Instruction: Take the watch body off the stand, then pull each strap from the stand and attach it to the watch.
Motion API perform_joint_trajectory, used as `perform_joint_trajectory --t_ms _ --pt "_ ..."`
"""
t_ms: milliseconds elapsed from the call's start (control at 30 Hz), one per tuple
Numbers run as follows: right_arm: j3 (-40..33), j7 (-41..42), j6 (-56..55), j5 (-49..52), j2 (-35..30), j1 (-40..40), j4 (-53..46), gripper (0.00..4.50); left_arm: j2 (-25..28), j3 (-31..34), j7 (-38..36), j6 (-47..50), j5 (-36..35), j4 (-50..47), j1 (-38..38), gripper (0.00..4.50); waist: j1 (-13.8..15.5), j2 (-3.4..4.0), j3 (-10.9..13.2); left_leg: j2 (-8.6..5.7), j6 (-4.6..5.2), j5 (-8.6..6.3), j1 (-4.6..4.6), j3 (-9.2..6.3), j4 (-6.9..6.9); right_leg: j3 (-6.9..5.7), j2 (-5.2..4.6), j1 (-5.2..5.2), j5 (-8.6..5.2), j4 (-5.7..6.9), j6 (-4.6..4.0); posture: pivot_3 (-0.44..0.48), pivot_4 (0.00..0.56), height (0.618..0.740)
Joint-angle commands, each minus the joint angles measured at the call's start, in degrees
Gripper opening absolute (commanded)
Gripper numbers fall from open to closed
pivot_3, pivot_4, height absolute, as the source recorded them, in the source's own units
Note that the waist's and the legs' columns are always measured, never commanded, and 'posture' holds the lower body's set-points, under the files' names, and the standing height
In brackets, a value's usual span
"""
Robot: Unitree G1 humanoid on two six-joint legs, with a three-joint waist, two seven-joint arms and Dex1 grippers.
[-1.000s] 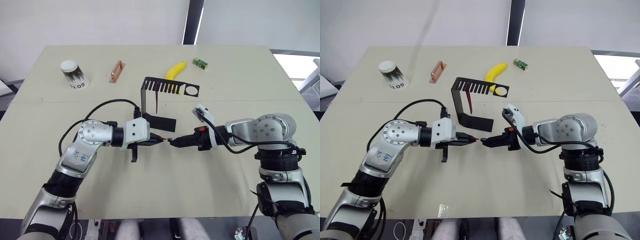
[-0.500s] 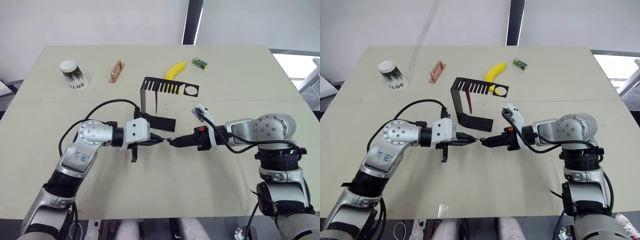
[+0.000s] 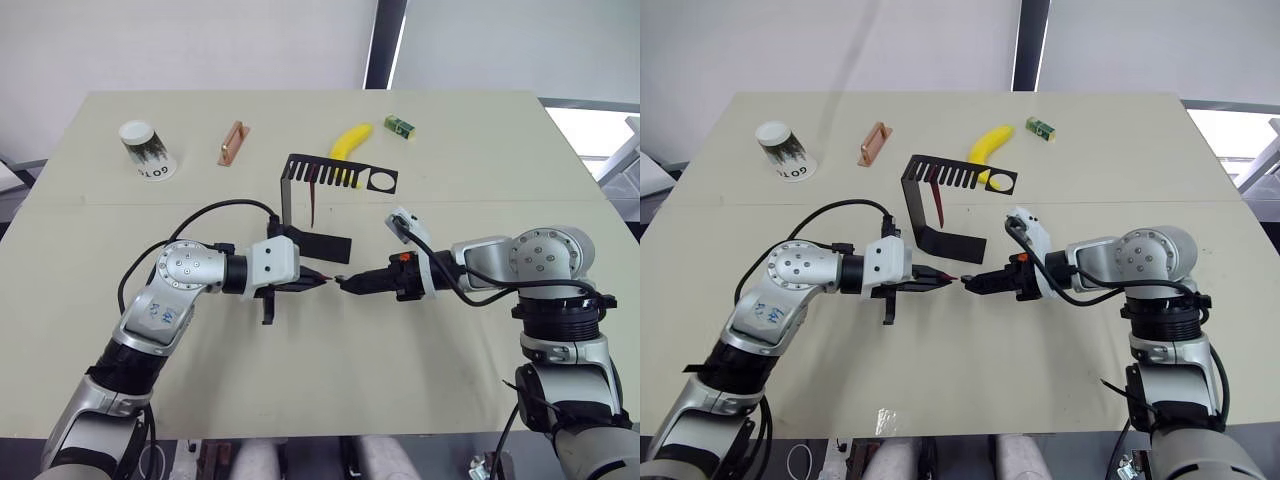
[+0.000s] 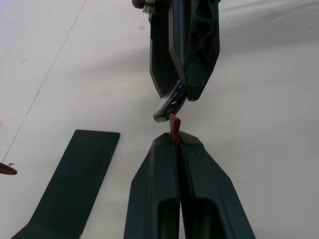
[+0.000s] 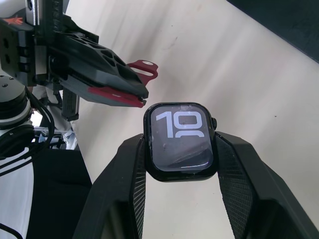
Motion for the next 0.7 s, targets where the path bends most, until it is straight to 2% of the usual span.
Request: perform_joint_trajectory --t_ms 33,700 --pt "-1.32 -0.61 0.28 1.74 -0.13 -1.59 -0.57 1.52 -0.41 -0.05 0.28 -1.02 0.07 -1.08 -0.73 0.00 0.01 0.00 0.00 0.00 0.00 0.00 0.00 0.00 0.00 0.00 0.00 0.00 0.00 0.00 0.00 0.000 0.150 0.740" --pt "-1.64 -2.03 0.28 3.80 -0.50 -0.95 -1.22 1.52 -2.37 -0.61 0.19 -0.54 0.24 -1.66 -1.42 0.00 0.02 0.00 0.00 0.00 0.00 0.00 0.00 0.00 0.00 0.00 0.00 0.00 0.00 0.00 0.00 0.000 0.150 0.740"
